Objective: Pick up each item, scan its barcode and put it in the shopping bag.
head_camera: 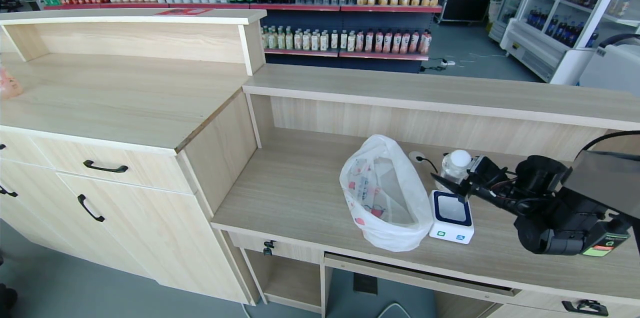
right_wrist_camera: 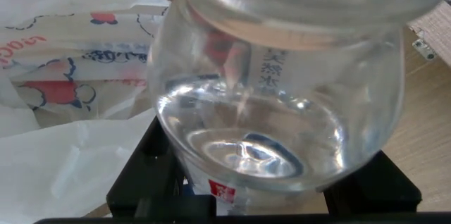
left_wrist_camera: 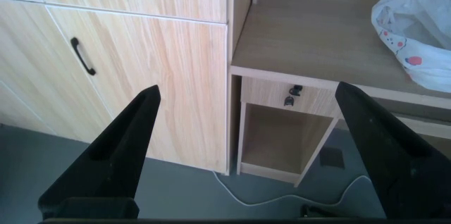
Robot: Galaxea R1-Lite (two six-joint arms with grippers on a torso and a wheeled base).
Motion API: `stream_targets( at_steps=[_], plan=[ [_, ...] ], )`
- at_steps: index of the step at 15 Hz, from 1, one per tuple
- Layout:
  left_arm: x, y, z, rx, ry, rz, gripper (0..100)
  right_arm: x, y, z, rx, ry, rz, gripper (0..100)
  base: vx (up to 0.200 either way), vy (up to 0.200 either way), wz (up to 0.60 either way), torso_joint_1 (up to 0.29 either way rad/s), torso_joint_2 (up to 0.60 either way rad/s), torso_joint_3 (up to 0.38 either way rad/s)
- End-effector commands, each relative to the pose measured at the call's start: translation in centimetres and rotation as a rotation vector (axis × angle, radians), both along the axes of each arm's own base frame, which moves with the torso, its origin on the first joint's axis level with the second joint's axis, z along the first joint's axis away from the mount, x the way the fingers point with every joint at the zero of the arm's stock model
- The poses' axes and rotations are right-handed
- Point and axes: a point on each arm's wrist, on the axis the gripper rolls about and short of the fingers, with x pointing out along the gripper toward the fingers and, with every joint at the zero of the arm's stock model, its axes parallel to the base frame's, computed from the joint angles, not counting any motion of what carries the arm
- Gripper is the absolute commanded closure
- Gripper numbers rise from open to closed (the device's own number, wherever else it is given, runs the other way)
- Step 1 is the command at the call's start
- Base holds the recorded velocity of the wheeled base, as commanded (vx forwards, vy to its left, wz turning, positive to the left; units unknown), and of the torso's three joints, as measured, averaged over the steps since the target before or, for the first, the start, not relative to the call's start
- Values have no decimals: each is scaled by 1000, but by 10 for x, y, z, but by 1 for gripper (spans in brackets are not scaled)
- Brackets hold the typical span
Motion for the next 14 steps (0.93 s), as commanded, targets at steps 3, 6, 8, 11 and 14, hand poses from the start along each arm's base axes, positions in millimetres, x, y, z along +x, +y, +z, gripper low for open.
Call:
stream_targets(
  at_steps=[3, 6, 8, 11, 14],
  plan=[
    [0, 0, 0, 0, 2, 1, 0, -83, -34, 107, 118, 3, -317, 100, 0, 0, 0, 0, 0, 0],
    [0, 0, 0, 0, 2, 1, 0, -165, -70, 126, 126, 85, -571, 100, 0, 0, 0, 0, 0, 0],
    [0, 0, 0, 0, 2, -1, 0, -188, -82, 145, 122, 54, -659, 100, 0, 0, 0, 0, 0, 0],
    [0, 0, 0, 0, 2, 1, 0, -212, -85, 167, 40, -54, -719, 100, 0, 0, 0, 0, 0, 0],
    [0, 0, 0, 0, 2, 1, 0, -222, -82, 176, 21, -97, -732, 100, 0, 0, 0, 0, 0, 0]
  ],
)
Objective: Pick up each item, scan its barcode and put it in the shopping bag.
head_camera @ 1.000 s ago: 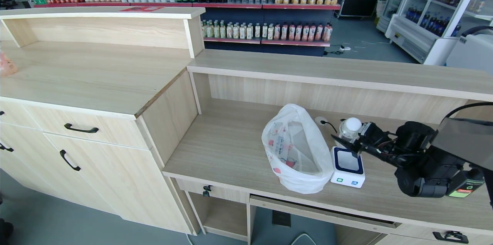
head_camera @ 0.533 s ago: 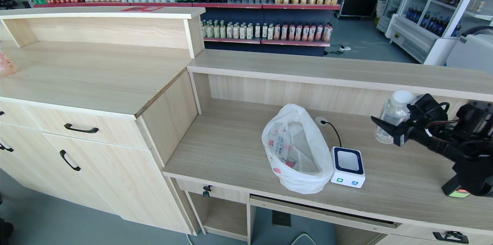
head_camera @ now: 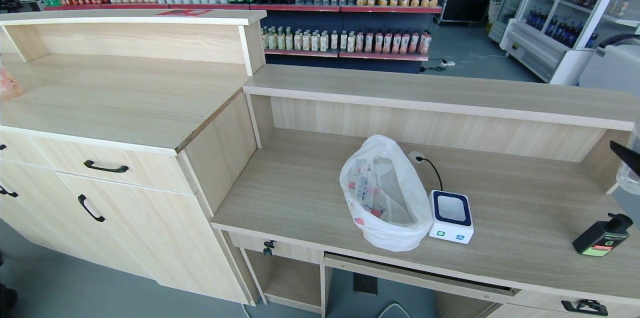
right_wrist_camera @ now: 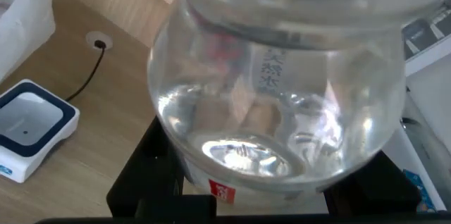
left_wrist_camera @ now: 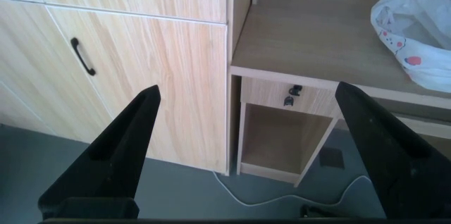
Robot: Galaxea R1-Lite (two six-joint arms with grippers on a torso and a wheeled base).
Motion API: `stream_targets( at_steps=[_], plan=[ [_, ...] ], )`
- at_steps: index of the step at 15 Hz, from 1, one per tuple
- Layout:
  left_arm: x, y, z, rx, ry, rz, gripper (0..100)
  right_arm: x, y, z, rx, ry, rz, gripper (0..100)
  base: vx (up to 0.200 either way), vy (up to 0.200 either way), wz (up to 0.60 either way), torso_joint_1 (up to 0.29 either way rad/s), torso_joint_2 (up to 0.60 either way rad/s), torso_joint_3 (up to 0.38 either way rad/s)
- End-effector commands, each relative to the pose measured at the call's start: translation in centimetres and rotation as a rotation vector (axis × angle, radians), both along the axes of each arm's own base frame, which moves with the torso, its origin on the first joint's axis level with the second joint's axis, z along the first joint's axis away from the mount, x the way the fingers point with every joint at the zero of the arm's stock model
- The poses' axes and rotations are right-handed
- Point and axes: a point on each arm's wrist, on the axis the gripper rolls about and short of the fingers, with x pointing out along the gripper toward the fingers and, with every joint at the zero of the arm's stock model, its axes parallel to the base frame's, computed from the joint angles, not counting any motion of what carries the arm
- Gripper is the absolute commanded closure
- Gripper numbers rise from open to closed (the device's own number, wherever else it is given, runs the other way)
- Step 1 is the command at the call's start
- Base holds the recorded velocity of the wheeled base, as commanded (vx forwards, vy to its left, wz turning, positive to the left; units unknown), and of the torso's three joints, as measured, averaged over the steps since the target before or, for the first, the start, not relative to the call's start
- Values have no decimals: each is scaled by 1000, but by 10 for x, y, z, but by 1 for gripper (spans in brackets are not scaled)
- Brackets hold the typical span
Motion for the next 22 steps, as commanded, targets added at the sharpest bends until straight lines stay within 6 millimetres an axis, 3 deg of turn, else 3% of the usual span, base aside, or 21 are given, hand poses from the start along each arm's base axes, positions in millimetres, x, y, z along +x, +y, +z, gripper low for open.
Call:
stream_targets(
  at_steps=[1, 5, 8, 13, 15, 19, 22],
  plan=[
    [0, 0, 0, 0, 2, 1, 0, -13, 6, 14, -22, -50, -8, 100, 0, 0, 600, 2, 2, 2],
    [0, 0, 0, 0, 2, 1, 0, 1, 15, 13, 68, -72, 16, 100, 0, 0, 600, -1, 5, 1],
    [0, 0, 0, 0, 2, 1, 0, 28, 20, 7, 162, -89, 24, 100, 0, 0, 400, 2, 3, 0],
    [0, 0, 0, 0, 2, 1, 0, 99, 25, -62, 469, 124, 116, 100, 0, 0, 0, 0, 0, 0],
    [0, 0, 0, 0, 2, 1, 0, 134, 35, -79, 546, 135, 175, 100, 0, 0, 0, 0, 0, 0],
    [0, 0, 0, 0, 2, 0, 0, 198, 53, -108, 536, 128, 262, 100, 0, 0, 0, 0, 0, 0],
    [0, 0, 0, 0, 2, 1, 0, 216, 65, -130, 537, 153, 292, 100, 0, 0, 0, 0, 0, 0]
  ],
)
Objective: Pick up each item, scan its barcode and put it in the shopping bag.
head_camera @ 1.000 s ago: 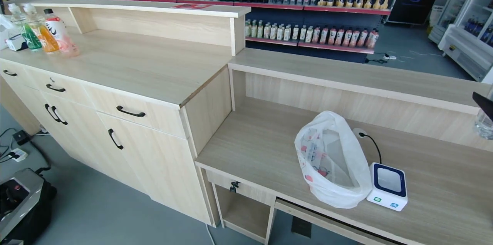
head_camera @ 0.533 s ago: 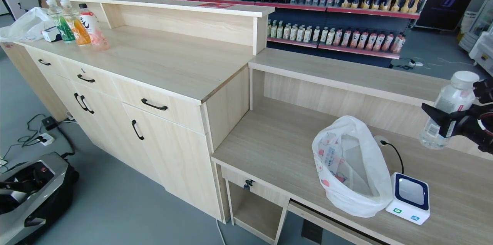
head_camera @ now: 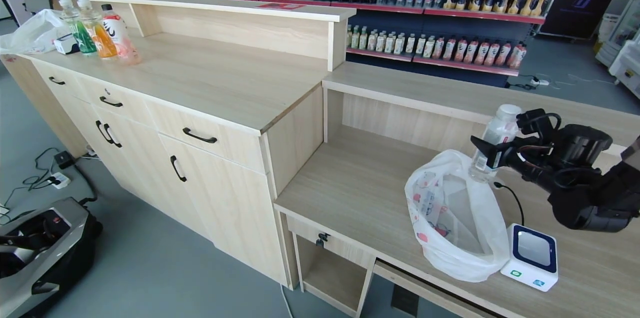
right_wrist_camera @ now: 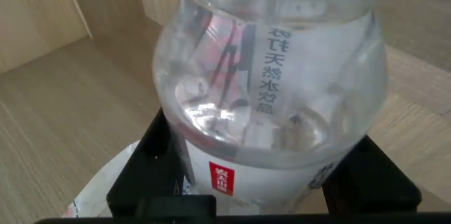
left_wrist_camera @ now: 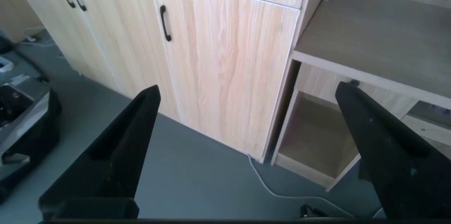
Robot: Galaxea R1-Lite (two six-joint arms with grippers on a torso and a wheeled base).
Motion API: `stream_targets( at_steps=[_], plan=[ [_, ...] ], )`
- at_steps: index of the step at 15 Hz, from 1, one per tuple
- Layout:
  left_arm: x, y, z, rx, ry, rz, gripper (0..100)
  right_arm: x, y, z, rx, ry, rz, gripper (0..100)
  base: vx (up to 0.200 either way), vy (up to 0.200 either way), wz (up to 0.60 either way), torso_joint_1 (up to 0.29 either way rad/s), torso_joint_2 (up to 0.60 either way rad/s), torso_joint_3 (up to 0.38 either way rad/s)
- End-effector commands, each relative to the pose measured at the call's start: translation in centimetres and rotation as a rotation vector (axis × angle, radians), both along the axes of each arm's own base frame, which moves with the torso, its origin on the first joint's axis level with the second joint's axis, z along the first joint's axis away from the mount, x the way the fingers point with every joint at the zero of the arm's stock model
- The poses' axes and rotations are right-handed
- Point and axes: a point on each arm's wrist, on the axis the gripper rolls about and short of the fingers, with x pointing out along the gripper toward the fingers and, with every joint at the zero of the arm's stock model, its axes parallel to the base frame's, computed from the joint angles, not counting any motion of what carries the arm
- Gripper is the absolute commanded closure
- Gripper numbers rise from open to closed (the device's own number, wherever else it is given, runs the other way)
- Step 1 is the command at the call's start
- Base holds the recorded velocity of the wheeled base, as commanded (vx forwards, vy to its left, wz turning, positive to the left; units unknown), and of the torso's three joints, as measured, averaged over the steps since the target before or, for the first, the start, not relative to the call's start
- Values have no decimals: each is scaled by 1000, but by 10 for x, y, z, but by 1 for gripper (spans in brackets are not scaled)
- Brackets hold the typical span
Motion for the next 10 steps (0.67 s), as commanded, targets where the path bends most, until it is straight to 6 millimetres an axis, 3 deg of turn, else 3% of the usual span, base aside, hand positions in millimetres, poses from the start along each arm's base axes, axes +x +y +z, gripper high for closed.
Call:
stream_targets(
  at_steps=[1, 7, 10],
  plan=[
    [0, 0, 0, 0, 1, -1, 0, 17, 12, -38, 7, 60, 34, 100, 0, 0, 0, 0, 0, 0],
    [0, 0, 0, 0, 1, 1, 0, 29, 27, -84, 9, 77, 72, 100, 0, 0, 0, 0, 0, 0],
    [0, 0, 0, 0, 1, 1, 0, 39, 27, -93, 15, 64, 74, 100, 0, 0, 0, 0, 0, 0]
  ],
)
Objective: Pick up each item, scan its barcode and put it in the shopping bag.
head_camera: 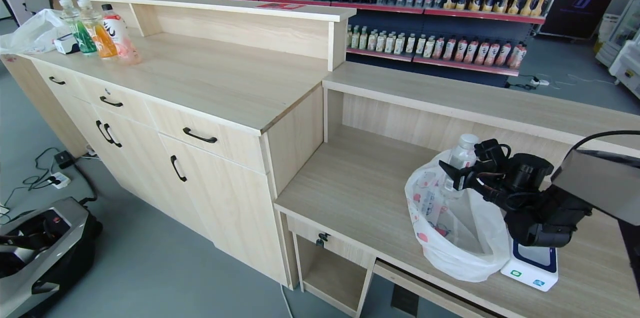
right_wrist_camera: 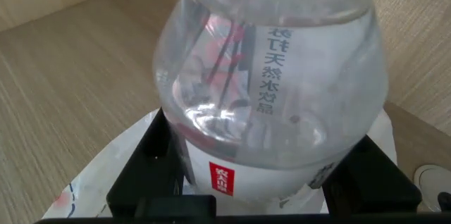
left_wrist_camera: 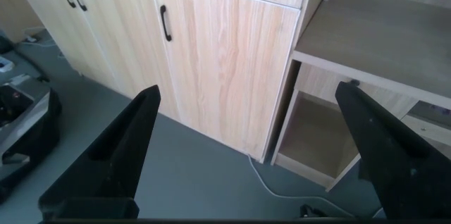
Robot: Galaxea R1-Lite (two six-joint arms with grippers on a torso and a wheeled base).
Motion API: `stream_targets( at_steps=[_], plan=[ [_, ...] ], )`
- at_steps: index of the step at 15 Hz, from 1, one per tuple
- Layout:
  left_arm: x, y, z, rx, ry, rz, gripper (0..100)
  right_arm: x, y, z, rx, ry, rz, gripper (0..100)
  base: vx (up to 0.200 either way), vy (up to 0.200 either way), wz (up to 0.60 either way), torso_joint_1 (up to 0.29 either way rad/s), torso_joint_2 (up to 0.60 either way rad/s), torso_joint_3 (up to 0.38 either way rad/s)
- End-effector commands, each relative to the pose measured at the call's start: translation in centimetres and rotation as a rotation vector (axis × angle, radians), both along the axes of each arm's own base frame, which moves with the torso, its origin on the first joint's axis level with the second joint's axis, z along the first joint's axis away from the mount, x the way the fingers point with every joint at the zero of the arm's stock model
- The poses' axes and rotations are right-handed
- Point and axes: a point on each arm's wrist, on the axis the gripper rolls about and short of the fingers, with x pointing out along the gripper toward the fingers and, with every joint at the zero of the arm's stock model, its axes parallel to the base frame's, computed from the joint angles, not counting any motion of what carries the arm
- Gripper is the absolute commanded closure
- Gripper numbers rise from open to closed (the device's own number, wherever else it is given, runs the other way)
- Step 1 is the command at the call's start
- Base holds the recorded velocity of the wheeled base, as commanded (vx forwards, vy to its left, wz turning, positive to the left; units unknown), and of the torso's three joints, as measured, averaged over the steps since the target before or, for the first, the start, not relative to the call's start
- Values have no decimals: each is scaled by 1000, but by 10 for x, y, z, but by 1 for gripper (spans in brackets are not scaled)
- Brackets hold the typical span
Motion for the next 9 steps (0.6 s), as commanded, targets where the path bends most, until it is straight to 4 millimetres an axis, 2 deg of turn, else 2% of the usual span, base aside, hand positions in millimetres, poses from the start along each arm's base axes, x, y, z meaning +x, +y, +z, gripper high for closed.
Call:
stream_targets(
  at_steps=[1, 9],
  plan=[
    [0, 0, 0, 0, 1, -1, 0, 9, -1, -15, 5, 14, -1, 100, 0, 0, 0, 0, 0, 0],
    [0, 0, 0, 0, 1, 1, 0, 14, -7, -39, 5, 43, -13, 100, 0, 0, 0, 0, 0, 0]
  ],
)
